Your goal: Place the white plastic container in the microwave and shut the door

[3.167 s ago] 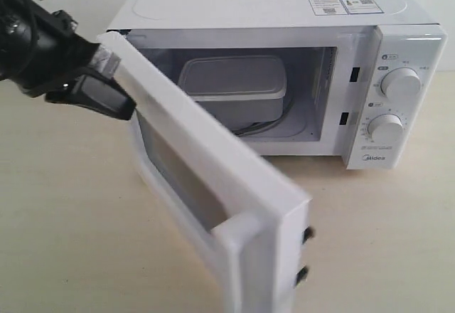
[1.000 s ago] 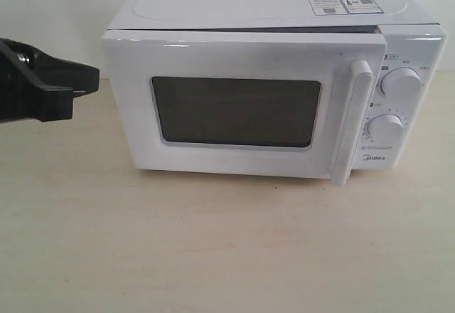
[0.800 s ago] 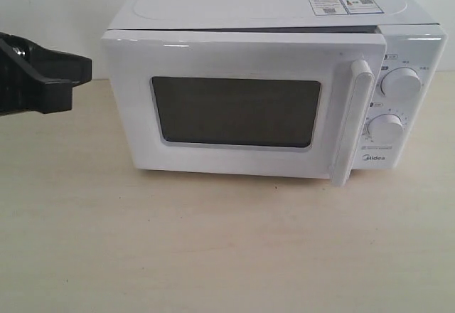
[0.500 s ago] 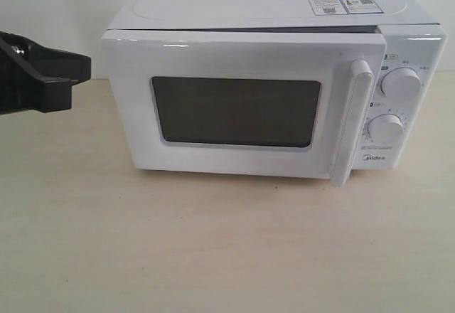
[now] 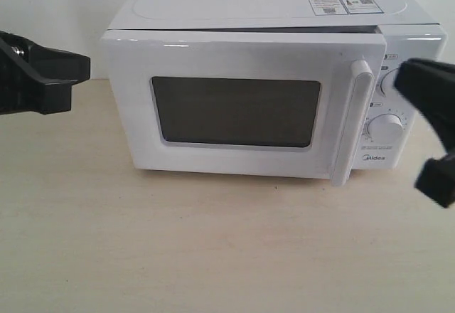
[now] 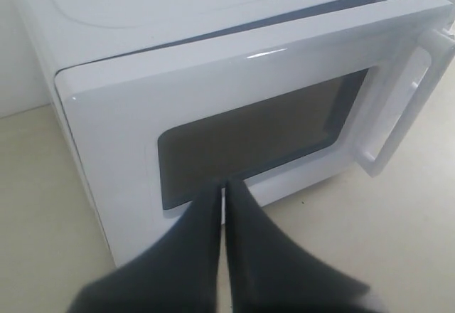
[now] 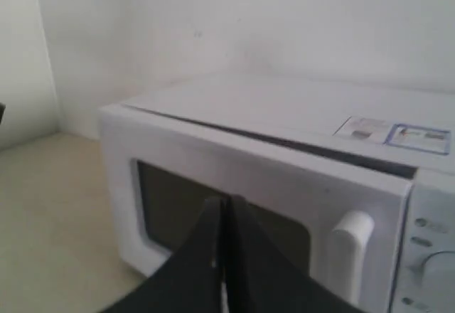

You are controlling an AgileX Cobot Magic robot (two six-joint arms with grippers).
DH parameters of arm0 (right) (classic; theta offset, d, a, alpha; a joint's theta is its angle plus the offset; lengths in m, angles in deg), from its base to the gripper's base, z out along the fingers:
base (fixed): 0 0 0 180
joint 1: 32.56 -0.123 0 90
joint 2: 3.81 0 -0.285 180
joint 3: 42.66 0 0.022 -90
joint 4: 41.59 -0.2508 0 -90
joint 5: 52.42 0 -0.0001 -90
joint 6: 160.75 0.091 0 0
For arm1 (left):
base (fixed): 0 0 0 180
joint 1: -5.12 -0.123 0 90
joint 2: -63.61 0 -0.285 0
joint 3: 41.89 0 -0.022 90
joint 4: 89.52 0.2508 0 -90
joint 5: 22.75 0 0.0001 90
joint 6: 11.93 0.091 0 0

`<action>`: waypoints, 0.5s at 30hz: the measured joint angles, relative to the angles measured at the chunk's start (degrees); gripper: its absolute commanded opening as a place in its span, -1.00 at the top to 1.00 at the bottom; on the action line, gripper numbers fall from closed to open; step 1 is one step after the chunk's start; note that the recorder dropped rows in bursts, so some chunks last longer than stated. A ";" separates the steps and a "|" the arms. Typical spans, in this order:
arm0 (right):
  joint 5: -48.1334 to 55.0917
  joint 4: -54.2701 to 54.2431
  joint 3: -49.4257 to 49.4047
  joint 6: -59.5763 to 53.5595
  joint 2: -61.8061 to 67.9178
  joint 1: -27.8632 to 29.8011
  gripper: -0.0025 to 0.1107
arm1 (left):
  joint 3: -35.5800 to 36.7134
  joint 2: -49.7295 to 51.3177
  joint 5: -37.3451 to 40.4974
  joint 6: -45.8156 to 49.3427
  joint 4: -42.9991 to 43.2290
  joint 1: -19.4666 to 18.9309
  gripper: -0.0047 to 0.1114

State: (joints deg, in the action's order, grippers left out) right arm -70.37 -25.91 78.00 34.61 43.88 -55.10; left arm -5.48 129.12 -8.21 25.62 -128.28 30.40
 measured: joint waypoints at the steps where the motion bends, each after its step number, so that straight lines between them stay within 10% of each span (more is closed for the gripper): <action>1: 0.00 0.00 0.70 -0.11 2.76 -0.95 0.96 | 0.00 0.00 0.00 0.00 0.00 0.00 0.84; 9: 0.09 -4.68 9.93 -3.13 21.16 -3.66 0.96 | 0.00 0.00 1.63 0.00 0.00 0.00 0.84; 15: 0.09 -30.47 15.31 -25.21 28.09 -3.66 0.96 | 0.00 0.00 1.63 0.00 0.41 0.00 0.84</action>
State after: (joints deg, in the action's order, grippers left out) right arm -70.28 -56.38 93.31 9.40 71.97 -58.76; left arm -5.48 129.12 -6.59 25.62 -127.87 30.40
